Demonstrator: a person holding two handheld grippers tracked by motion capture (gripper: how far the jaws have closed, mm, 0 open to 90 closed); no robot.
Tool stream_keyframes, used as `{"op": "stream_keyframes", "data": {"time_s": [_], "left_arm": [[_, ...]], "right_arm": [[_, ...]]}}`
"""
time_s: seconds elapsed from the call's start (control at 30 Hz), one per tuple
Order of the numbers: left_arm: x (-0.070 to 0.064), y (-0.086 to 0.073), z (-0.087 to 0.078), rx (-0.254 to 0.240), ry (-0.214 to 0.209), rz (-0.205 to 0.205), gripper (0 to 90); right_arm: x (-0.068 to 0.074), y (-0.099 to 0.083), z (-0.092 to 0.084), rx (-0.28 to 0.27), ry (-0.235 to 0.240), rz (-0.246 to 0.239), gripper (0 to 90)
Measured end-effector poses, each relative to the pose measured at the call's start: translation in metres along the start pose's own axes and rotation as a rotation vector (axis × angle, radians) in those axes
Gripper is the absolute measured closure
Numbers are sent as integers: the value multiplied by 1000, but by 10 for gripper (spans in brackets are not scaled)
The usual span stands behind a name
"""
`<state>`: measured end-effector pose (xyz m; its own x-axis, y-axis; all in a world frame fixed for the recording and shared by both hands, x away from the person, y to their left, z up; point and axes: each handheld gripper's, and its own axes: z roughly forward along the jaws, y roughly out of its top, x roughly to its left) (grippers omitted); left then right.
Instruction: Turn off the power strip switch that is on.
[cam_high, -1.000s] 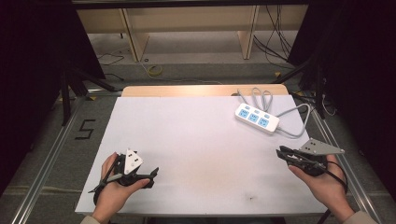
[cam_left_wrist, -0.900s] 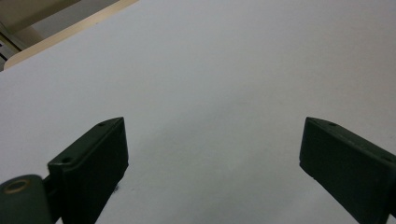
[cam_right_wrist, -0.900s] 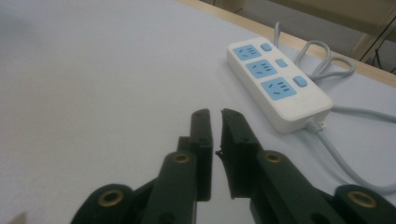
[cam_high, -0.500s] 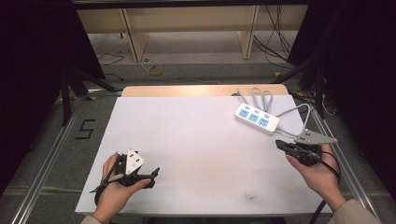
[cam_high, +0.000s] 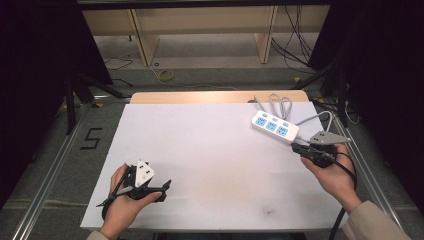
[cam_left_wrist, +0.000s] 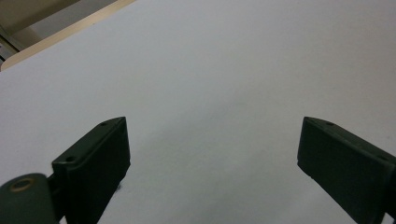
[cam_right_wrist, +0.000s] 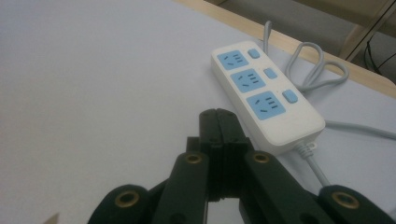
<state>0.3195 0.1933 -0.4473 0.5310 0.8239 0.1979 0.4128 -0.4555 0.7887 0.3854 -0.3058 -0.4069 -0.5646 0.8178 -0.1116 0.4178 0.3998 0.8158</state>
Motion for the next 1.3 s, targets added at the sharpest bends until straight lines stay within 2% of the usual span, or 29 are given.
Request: {"op": "stream_keyframes", "data": {"time_s": [0.93,1.3], "left_arm": [[-2,1,0,1,-3,8,98],[-2,1,0,2,-4,11,100]], "right_arm": [[-21,21,30,34,-38,28,900],[-29,28,43,62,-48,32,900]]}}
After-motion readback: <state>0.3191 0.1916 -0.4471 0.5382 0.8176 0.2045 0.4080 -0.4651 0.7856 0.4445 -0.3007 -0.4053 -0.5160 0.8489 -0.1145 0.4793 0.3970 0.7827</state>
